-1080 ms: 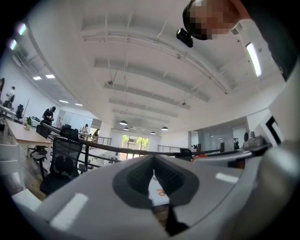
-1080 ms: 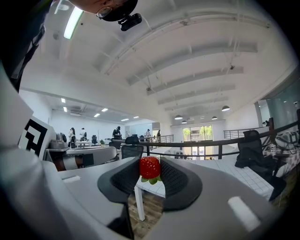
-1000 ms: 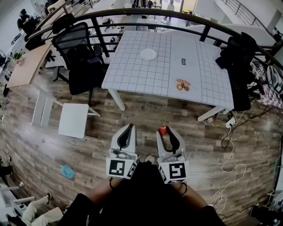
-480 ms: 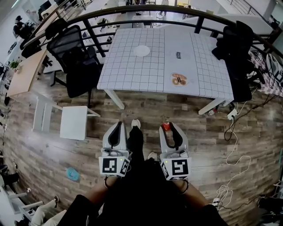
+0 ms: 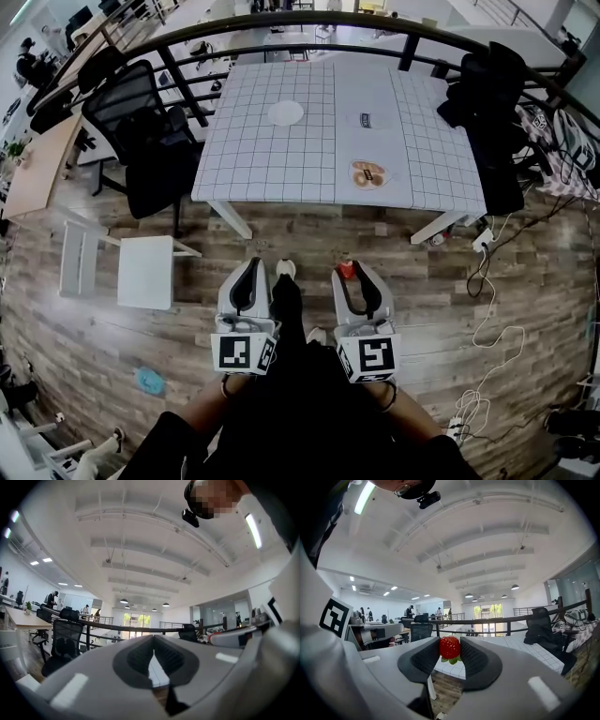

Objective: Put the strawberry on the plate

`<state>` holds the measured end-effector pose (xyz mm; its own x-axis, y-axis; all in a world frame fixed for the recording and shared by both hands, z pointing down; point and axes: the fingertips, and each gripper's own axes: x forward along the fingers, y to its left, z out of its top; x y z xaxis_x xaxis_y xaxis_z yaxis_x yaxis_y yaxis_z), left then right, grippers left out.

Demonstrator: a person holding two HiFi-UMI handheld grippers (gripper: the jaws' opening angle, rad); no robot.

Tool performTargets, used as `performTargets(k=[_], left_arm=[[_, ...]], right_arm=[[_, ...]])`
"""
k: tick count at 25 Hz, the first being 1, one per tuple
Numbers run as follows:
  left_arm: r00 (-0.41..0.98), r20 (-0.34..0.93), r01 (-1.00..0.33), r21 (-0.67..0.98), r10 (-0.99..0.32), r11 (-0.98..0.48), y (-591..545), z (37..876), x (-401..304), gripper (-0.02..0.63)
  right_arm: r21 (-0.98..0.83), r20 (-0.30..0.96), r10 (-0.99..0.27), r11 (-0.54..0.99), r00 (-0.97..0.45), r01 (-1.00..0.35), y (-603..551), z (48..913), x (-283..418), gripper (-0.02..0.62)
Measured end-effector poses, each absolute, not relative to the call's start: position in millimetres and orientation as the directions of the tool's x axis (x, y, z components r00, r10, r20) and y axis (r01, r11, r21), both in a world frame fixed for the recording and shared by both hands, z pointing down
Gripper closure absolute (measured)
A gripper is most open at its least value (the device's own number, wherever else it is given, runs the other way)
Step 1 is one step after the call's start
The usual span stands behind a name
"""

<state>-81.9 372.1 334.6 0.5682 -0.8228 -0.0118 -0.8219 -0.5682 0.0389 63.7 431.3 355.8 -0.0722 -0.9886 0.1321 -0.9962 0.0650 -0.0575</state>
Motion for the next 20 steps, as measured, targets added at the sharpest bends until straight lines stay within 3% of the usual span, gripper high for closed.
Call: performTargets(k=[20], left_arm=[[0.525, 0.025, -0.847, 0.114, -0.851, -0.519, 222, 358, -73, 0.595]], right_arm=[[0.002, 0.216, -0.973, 0.090, -0.087, -0.996, 275, 376, 76, 0.463]])
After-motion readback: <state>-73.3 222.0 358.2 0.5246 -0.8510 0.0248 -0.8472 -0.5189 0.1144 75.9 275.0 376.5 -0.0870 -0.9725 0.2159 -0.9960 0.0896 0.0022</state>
